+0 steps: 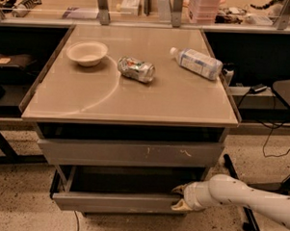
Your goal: Open middle drawer
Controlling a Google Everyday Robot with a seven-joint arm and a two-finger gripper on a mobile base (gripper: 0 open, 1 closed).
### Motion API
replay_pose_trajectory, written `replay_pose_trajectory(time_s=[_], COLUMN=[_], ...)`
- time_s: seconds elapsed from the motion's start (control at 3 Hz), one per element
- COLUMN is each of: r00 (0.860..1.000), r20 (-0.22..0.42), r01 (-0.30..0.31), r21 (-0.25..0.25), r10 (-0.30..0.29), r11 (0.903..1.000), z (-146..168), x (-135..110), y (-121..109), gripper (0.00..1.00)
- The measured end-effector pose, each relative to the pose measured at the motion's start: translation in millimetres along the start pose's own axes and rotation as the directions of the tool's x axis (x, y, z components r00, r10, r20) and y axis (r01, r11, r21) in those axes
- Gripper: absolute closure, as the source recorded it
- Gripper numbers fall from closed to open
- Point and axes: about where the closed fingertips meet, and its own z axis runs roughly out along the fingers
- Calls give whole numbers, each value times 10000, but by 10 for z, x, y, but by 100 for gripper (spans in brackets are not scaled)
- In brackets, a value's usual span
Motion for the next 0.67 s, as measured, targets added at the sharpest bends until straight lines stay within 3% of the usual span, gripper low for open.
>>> replay_pose_trajectory(time_s=[0.33,0.67], r00=[9996,9996], r20=[282,282], r01=[-87,-87], r21=[-159,-159], r10=[91,91], r11=[9998,9998], z=[5,-4], x=[-54,-59], y=[85,81], gripper=[62,84])
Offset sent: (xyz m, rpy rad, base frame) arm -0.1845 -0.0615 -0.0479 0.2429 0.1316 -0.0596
